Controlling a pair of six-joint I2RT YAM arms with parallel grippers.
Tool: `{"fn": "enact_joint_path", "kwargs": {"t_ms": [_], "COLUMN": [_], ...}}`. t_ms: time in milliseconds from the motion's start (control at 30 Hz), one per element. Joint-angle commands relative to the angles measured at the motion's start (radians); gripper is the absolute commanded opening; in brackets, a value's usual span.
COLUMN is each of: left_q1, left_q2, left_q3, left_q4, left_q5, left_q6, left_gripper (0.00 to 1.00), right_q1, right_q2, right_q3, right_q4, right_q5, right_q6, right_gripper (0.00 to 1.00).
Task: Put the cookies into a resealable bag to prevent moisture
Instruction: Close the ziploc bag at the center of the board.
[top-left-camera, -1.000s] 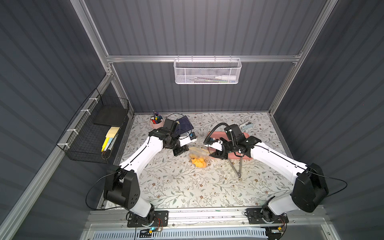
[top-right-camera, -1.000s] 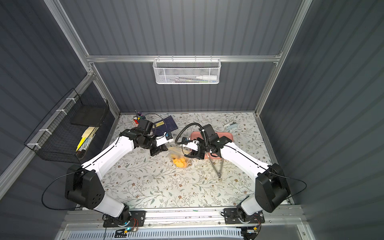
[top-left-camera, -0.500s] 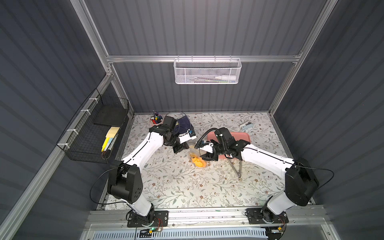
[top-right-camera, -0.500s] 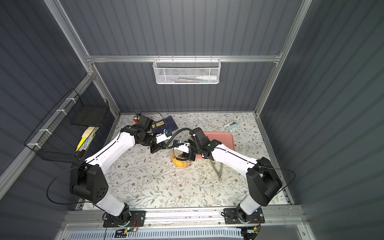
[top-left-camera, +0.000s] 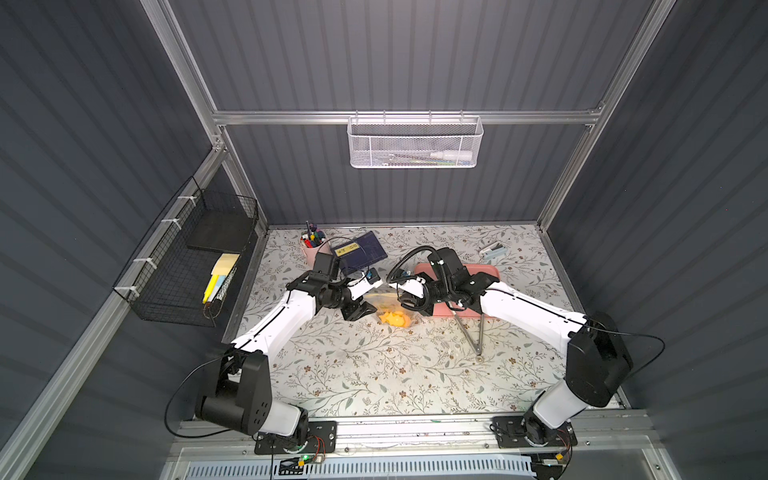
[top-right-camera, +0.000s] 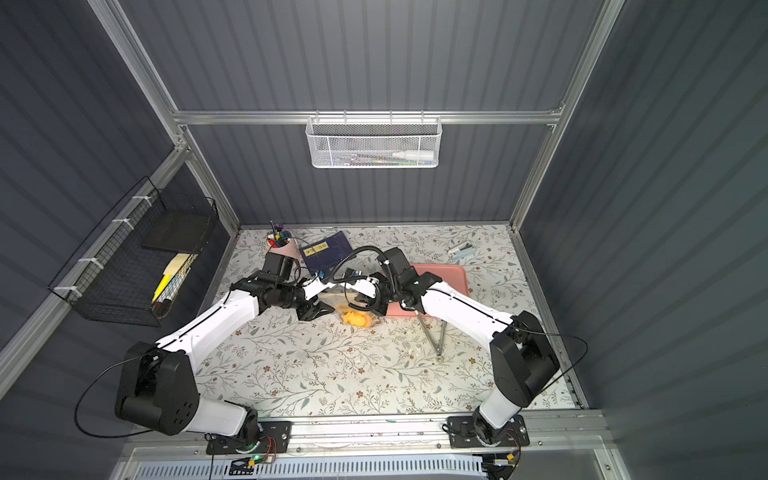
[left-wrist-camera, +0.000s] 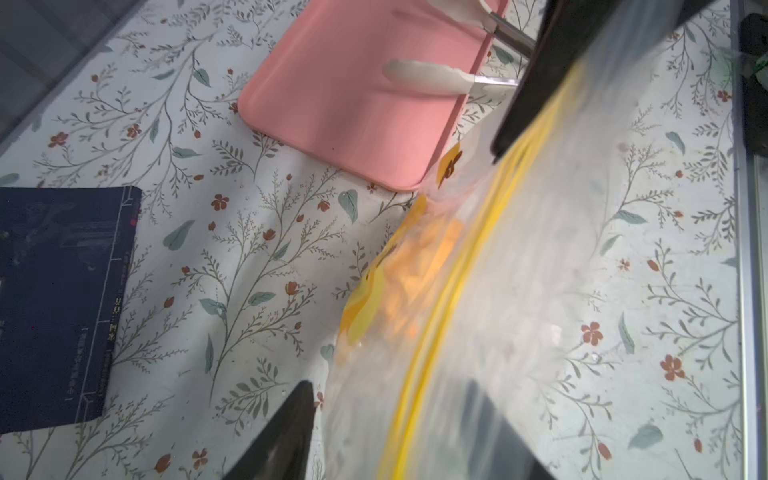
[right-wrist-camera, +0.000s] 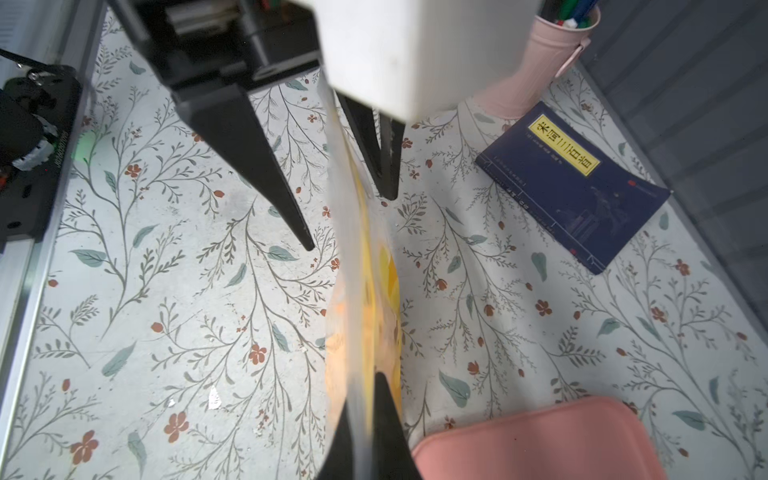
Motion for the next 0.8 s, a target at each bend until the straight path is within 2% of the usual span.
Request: {"fn": "enact_joint_path", "kwargs": {"t_ms": [0, 100, 167, 300, 367, 433, 500, 600, 767], "left_q1": [0.002, 0.002, 0.002, 0.002, 0.002, 0.002, 0.002, 0.002, 0.006], "left_q2": [-0.006, -0.001, 0.001, 0.008, 0.017, 0.025, 0.032, 0.050, 0.122], "left_q3": [-0.037, -0.038, -0.026, -0.009, 0.014, 0.035, 0.058, 0.100, 0.200], "left_q4": [0.239, 0.293, 0.281, 0.227, 0.167, 0.120, 0.084, 0.020, -0.124], "left_q5": [0.069, 0.098, 0.118, 0.136, 0.142, 0.144, 0.145, 0.144, 0.138], "left_q6": [-0.117, -0.145, -0.146, -0.122, -0.093, -0.077, -0.060, -0.022, 0.063], "left_gripper": [0.59, 0.58, 0.53, 0.28, 0.19, 0.13, 0.00, 0.00, 0.00], "right_q1": [-0.013, -0.024, -0.036, -0.059, -0.071, -0.076, -0.081, -0.089, -0.121], "right_q2": [0.011, 0.023, 0.032, 0.036, 0.040, 0.043, 0.039, 0.021, -0.016], "right_q3": [0.024, 0.037, 0.049, 0.056, 0.060, 0.069, 0.072, 0.070, 0.072], "right_q4": [-0.024, -0.056, -0.076, -0.084, -0.089, -0.104, -0.106, -0.112, -0.179], "right_q5": [-0.085, -0.107, -0.122, -0.161, -0.175, -0.173, -0.148, -0.097, -0.001], "right_q6": [0.048, 0.049, 0.054, 0.066, 0.066, 0.045, 0.030, -0.007, -0.130], "right_gripper": [0.00, 0.00, 0.00, 0.00, 0.01, 0.05, 0.13, 0.30, 0.33]}}
